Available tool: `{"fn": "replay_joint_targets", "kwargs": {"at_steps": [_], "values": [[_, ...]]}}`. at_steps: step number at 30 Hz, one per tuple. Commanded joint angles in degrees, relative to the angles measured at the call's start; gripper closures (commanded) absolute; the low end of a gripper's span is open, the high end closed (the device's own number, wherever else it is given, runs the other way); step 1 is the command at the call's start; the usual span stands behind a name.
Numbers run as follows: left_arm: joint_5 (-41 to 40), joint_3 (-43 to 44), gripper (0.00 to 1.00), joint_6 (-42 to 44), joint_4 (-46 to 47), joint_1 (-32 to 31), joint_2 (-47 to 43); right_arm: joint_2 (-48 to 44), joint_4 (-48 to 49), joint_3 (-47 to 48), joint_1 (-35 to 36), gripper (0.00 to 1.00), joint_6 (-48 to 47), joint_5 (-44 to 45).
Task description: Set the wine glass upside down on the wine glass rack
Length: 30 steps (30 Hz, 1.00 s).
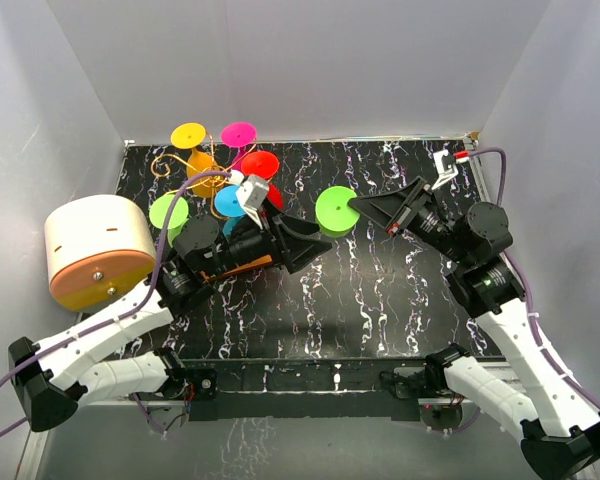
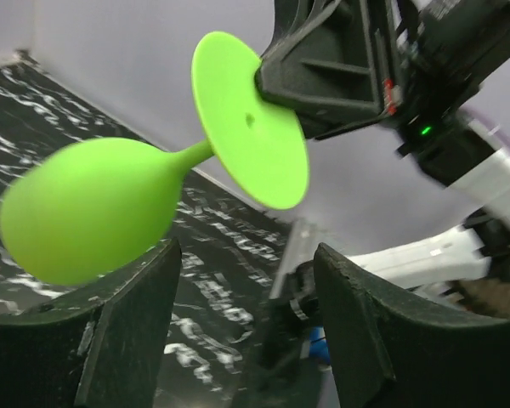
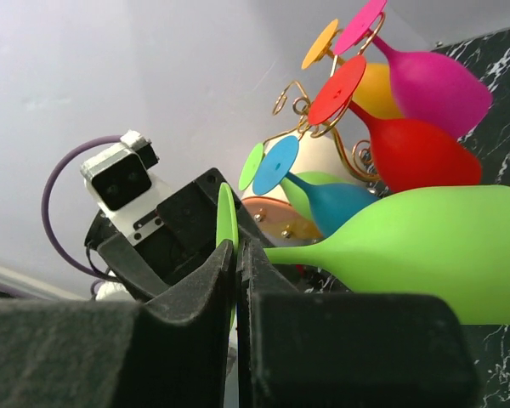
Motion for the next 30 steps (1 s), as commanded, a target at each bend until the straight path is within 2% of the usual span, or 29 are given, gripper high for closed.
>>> {"fn": "replay_joint_targets", "kwargs": {"at_steps": [1, 6, 9, 15, 19, 22, 27, 30], "values": [[0.51, 0.73, 0.4, -20.92, 1.49, -0.22, -2.09, -0.92, 1.03, -0.53, 0.0, 1.0, -3.71, 3.53], [-5.75, -1.14, 0.42, -37.06, 0.65, -0.2, -1.87, -0.45, 1.61, -0.71, 0.0, 1.0, -4.37, 1.13], [-5.58, -3.27, 0.43, -41.3, 5.34, -0.19, -0.88, -0.45, 2.24, -0.89, -0.08, 1.0, -4.42, -0.66], [-11.3, -3.6, 0.58, -42.83, 6.65, -0.12, -0.8, 0.23, 2.44, -0.82, 0.0, 1.0, -4.09, -4.82], [-15.37, -4.29, 0.63, -42.9, 7.33, -0.17, -2.1, 0.11, 2.93, -1.01, 0.0, 1.0, -3.93, -7.27], [-15.58, -5.33, 0.65, -43.01, 8.7, -0.09, -2.51, 0.18, 2.5, -0.98, -0.04, 1.0, -3.97, -7.94], [-14.64, -3.97, 0.79, -41.95, 6.97, -0.1, -1.8, 1.11, 2.05, -0.74, -0.02, 1.0, -3.86, -9.0], [-13.14, -2.68, 0.82, -41.05, 6.69, -0.11, -0.87, 1.69, 2.04, -0.48, 0.0, 1.0, -3.58, -9.22]]}}
